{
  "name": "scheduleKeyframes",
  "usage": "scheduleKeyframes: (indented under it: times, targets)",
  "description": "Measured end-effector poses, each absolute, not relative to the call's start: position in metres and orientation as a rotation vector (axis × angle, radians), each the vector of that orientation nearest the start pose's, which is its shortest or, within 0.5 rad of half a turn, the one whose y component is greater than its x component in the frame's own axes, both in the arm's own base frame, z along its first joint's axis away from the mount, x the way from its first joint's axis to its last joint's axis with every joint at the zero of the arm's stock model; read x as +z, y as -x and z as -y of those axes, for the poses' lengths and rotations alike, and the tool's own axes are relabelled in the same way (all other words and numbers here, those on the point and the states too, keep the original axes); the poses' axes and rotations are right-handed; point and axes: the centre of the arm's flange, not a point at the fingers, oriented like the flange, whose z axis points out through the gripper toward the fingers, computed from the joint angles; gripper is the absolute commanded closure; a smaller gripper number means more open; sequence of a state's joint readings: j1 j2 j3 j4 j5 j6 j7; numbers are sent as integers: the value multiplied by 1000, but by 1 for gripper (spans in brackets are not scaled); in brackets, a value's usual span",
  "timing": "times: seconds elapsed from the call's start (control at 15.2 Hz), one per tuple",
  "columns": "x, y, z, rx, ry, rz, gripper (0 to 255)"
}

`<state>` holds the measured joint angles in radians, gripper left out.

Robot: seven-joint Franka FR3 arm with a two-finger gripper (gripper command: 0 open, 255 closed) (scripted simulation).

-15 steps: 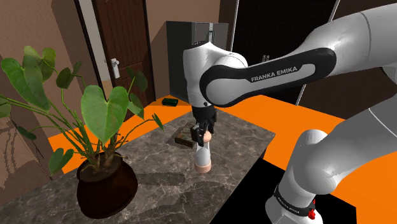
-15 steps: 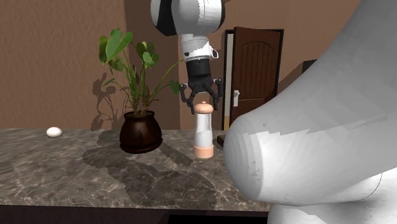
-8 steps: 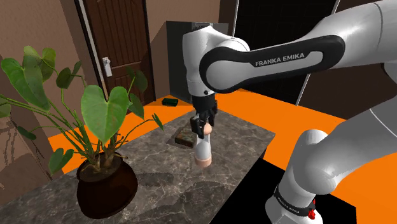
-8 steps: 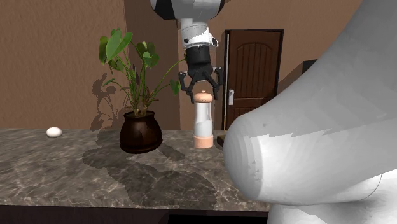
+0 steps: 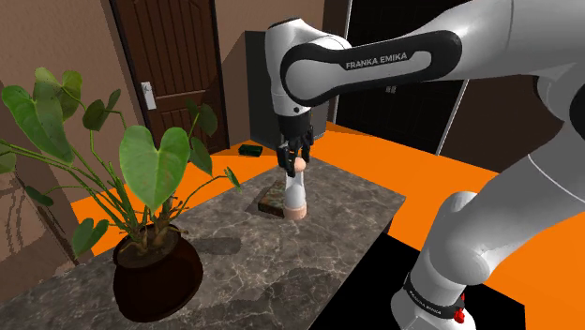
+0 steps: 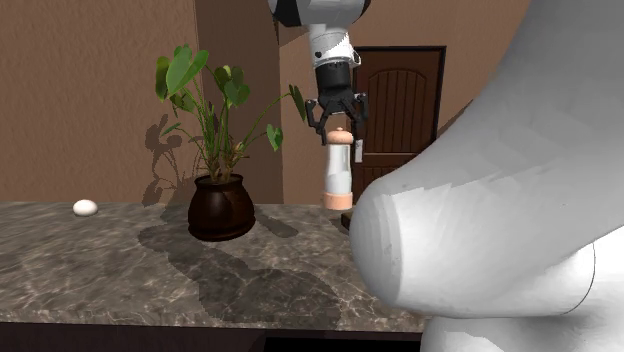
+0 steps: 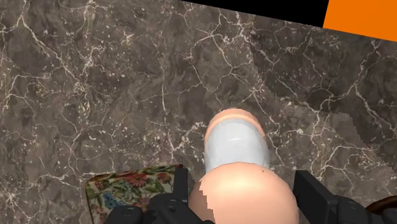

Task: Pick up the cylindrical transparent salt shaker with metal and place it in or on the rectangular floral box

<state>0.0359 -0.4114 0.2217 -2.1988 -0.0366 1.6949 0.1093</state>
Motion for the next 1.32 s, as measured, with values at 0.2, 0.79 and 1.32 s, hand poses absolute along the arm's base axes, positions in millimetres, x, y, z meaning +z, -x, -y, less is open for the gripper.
scheduleKeyframes:
  times: [0.2, 0.79, 1.32]
  targets:
    - [539, -434, -90, 129, 3272, 218, 255]
    - [571, -527, -16, 129, 3272, 217, 255]
    - [577, -578, 24, 130, 3272, 217, 255]
